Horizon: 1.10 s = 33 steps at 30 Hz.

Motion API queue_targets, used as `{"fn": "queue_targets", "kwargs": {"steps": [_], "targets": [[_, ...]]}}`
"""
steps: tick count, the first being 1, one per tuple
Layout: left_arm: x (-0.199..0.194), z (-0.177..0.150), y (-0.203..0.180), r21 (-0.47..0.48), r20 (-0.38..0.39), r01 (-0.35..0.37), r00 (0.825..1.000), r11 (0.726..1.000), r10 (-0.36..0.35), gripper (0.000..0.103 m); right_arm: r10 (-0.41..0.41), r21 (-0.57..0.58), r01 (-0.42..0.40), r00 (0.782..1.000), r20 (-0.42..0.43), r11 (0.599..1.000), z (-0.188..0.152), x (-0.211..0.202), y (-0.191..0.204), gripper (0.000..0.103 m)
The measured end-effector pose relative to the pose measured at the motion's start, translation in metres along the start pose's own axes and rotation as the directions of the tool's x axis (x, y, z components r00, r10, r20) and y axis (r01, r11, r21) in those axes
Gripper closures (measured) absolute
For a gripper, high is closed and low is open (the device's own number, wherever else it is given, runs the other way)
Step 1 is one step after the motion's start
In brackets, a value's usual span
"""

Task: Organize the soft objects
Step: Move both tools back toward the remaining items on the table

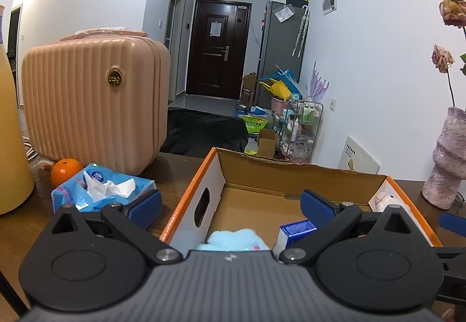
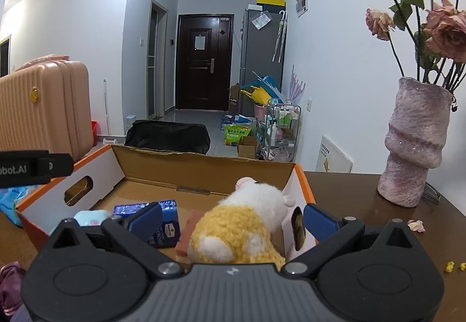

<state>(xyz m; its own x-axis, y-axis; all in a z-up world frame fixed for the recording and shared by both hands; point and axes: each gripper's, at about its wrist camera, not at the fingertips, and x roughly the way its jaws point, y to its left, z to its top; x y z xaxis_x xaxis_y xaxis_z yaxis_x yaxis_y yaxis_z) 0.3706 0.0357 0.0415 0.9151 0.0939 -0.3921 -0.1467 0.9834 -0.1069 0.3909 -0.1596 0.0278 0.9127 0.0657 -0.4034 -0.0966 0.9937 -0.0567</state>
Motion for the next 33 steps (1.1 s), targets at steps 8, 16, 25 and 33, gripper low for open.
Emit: {"fn": "queue_targets", "kwargs": {"steps": [8, 16, 25, 33], "targets": [[-0.024, -0.006, 0.004, 0.010, 0.014, 0.004, 1.000, 1.000, -0.004, 0.000, 0.008, 0.005, -0.008, 1.000, 0.012, 1.000, -0.009, -0.024, -0.002, 0.000], [-0.048, -0.018, 0.011, 0.025, 0.021, 0.004, 1.000, 1.000, -0.004, 0.000, 0.011, 0.008, -0.011, 1.000, 0.026, 1.000, -0.019, -0.051, -0.006, 0.000], [-0.075, -0.033, 0.019, 0.039, 0.021, 0.010, 1.000, 0.999, -0.011, 0.000, 0.029, 0.004, -0.029, 0.999, 0.040, 1.000, -0.037, -0.082, -0.012, 0.000], [-0.099, -0.046, 0.024, 0.055, 0.023, 0.016, 1.000, 0.998, -0.017, 0.000, 0.044, -0.022, -0.043, 0.998, 0.050, 0.999, -0.055, -0.110, -0.011, 0.000]]}}
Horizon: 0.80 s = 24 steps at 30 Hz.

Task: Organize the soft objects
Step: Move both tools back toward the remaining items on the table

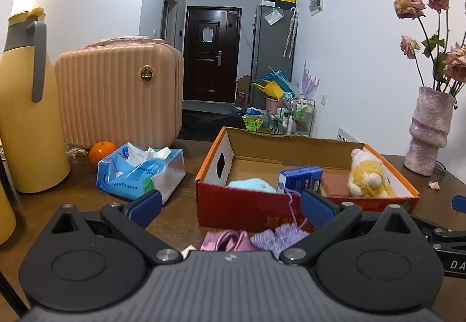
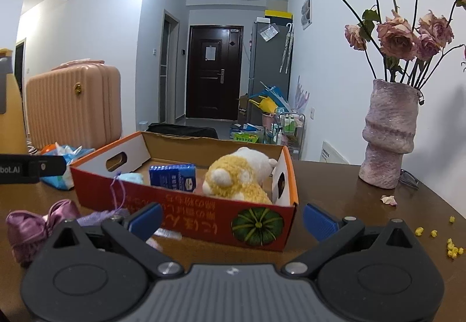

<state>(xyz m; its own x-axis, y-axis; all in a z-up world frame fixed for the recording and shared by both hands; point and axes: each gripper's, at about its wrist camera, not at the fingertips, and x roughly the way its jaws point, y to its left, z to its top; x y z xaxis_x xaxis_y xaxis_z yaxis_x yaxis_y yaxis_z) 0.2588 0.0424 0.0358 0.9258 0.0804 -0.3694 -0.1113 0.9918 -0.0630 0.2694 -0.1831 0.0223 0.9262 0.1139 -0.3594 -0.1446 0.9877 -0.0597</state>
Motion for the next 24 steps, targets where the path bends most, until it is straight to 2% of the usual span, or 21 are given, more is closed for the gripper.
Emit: {"fn": "queue_targets", "kwargs": {"steps": [9, 24], "targets": [[-0.025, -0.015, 0.002, 0.019, -0.003, 0.005, 1.000, 1.000, -0.005, 0.000, 0.018, -0.018, -0.018, 1.000, -0.003, 1.000, -0.015, -0.026, 0.003, 0.000], [-0.059, -0.033, 0.014, -0.002, -0.025, 0.027, 0.999, 1.000, -0.027, 0.000, 0.064, -0.010, -0.065, 0.997, -0.042, 0.998, -0.032, -0.049, 0.008, 0.000]]}}
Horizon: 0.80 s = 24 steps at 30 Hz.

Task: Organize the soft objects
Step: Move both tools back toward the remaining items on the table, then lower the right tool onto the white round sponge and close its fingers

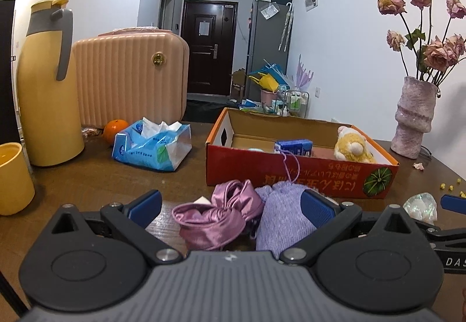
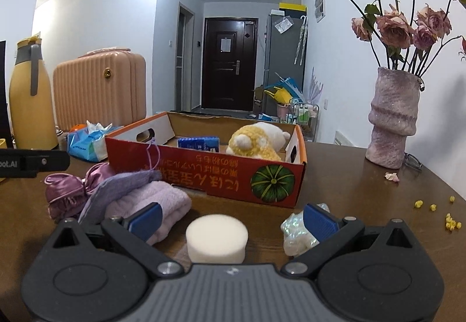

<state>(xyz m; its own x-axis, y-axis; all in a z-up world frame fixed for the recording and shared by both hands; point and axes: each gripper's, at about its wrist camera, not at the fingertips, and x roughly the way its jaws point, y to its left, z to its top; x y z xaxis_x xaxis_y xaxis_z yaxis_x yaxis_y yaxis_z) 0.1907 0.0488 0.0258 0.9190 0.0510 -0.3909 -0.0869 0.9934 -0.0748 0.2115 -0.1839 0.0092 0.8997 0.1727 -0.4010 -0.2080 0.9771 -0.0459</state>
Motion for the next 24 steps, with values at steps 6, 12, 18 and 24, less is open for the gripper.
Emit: {"fn": "queue_targets", "kwargs": {"steps": [6, 12, 18, 24], "targets": [[-0.003, -0.005, 0.003, 0.003, -0.012, -0.001, 1.000, 1.000, 0.001, 0.000, 0.000, -0.007, 0.000, 1.000, -0.008, 1.000, -0.002, 0.002, 0.002, 0.000], [-0.003, -0.007, 0.003, 0.004, -0.022, -0.001, 1.000, 1.000, 0.001, 0.000, 0.016, -0.014, -0.017, 0.999, -0.050, 1.000, -0.006, 0.014, 0.004, 0.000], [-0.003, -0.007, 0.003, 0.002, -0.027, -0.002, 1.000, 1.000, 0.002, 0.000, 0.025, -0.010, -0.026, 0.993, -0.115, 1.000, -0.011, 0.033, 0.006, 0.001], [-0.001, -0.007, 0.001, 0.006, -0.034, -0.002, 0.999, 1.000, 0.002, 0.000, 0.032, 0.004, -0.032, 0.986, -0.164, 0.999, -0.012, 0.052, 0.003, 0.006]]}}
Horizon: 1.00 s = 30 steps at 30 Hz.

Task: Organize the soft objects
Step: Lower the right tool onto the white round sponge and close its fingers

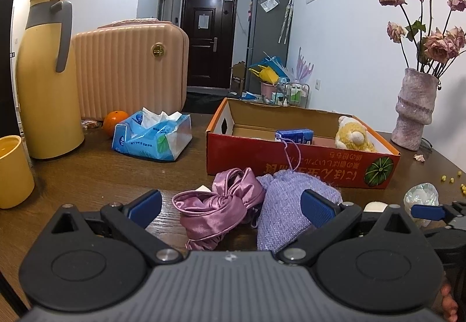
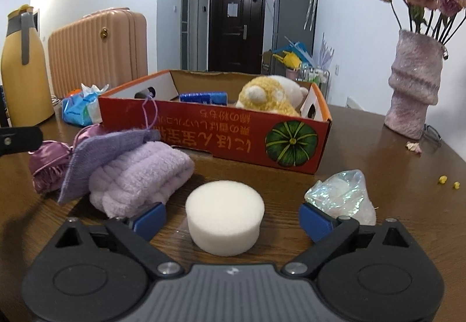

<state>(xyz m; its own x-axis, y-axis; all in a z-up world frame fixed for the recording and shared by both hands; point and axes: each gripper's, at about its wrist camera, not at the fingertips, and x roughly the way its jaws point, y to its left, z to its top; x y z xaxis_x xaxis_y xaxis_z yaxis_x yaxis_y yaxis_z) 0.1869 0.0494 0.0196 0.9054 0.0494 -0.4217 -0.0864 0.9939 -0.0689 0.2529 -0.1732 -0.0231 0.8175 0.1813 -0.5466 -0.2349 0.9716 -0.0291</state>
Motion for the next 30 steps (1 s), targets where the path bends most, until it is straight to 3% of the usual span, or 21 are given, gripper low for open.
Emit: {"fn": "queue_targets", "kwargs": {"steps": [7, 9, 11, 12, 30], "targets": [[0.002, -0.001, -0.002, 0.006, -0.008, 0.001, 1.000, 1.000, -0.001, 0.000, 0.016, 0.003, -0.016, 0.999, -0.029, 1.000, 0.001, 0.012, -0.002, 0.016], [0.003, -0.001, -0.002, 0.007, -0.008, 0.001, 1.000, 1.000, -0.001, 0.000, 0.024, 0.002, -0.024, 0.999, -0.032, 1.000, 0.002, 0.012, -0.002, 0.023], [0.003, -0.001, -0.002, 0.007, -0.008, 0.001, 1.000, 1.000, -0.001, 0.000, 0.039, 0.005, -0.039, 0.999, -0.038, 0.999, 0.001, 0.012, -0.002, 0.043], [0.003, -0.001, -0.003, 0.007, -0.008, 0.002, 1.000, 1.000, -0.002, 0.000, 0.048, 0.009, -0.048, 0.998, -0.043, 0.999, 0.001, 0.013, -0.003, 0.047], [-0.005, -0.003, -0.010, 0.033, 0.031, 0.057, 0.998, 0.998, -0.058, 0.000, 0.006, 0.023, -0.008, 0.996, 0.084, 1.000, 0.004, -0.014, -0.008, 0.047]]}}
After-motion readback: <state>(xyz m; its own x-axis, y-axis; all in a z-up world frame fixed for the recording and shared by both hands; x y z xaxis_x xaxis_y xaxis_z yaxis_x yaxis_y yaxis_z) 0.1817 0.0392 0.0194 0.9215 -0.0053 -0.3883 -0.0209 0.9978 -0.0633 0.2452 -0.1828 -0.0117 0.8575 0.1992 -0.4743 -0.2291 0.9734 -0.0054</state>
